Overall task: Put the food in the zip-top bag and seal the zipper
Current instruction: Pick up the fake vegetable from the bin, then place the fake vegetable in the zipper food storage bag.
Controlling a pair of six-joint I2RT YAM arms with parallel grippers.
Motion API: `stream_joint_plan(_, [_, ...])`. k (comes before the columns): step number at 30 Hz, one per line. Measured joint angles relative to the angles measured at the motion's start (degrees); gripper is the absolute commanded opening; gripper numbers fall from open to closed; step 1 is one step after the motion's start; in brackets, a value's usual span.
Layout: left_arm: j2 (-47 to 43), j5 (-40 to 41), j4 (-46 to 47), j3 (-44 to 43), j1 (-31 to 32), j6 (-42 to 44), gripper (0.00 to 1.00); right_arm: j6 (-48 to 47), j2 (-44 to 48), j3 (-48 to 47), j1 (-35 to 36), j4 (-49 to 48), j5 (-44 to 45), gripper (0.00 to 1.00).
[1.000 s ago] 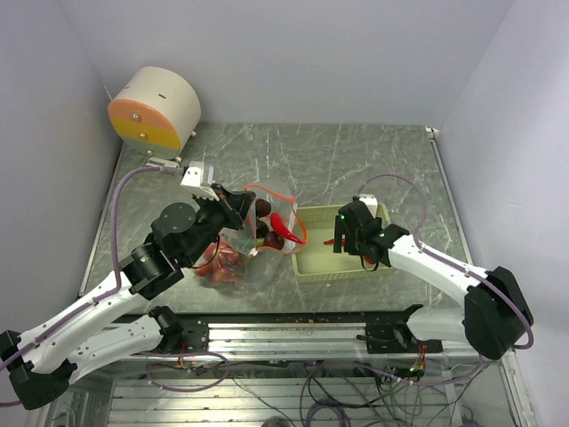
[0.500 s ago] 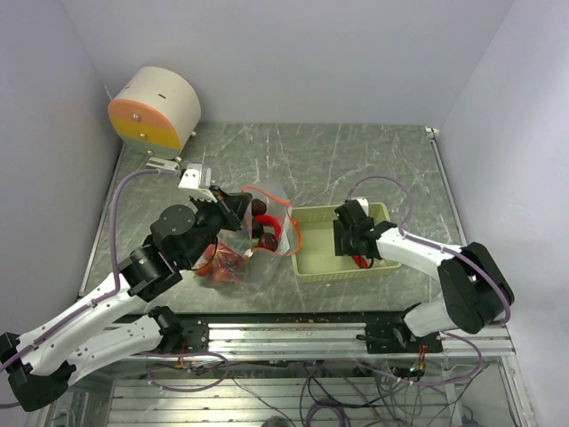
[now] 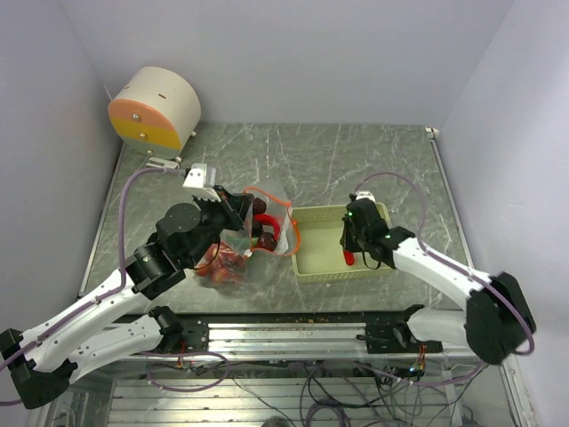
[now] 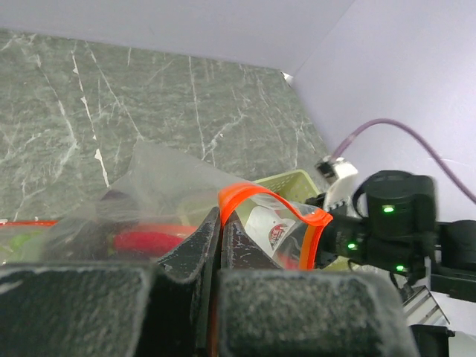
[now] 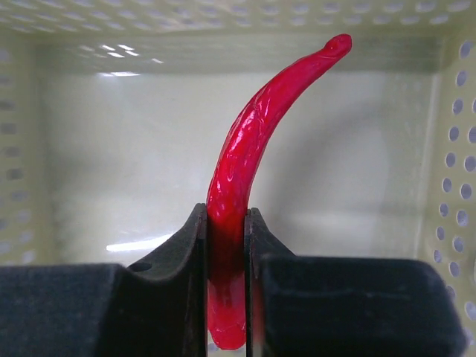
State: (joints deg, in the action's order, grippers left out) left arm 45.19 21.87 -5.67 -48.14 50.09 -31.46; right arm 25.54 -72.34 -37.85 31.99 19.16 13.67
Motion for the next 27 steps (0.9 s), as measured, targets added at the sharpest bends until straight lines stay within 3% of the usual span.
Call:
stream_joint_plan(5, [0.17, 0.0, -0.02, 0.0, 0.0, -0.04, 0.07, 0.04, 13.64, -1.46, 0.26, -1.05, -8.24, 0.0])
stream_joint_plan(9, [0.7, 0.0, 0.02, 0.0, 0.0, -0.04, 0.07, 1.77, 22.91, -3.8, 2.67, -9.81, -17.92, 0.0])
stream_joint_plan(14, [2.8, -0.02, 0.07, -0.02, 0.0, -0.31, 0.07, 2.84, 25.18, -4.26, 13.99, -25.42, -23.54, 0.0])
stream_joint_plan(19, [5.09, -0.2, 0.11, -0.26, 0.0, -0.98, 0.07, 0.83, 19.56, -2.75, 24.48, -39.85, -20.35, 0.0])
stream_joint_plan(24, [5.46, -0.31, -0.26, -0.9, 0.0, -1.44, 0.07, -5.95, 13.14, 1.03, 31.5, -53.42, -8.83, 0.0])
stream_joint_plan(27, [5.49, -0.31, -0.61, -1.99, 0.0, -1.49, 0.07, -10.73, 6.67, 2.71, 34.05, -60.65, -1.18, 0.09])
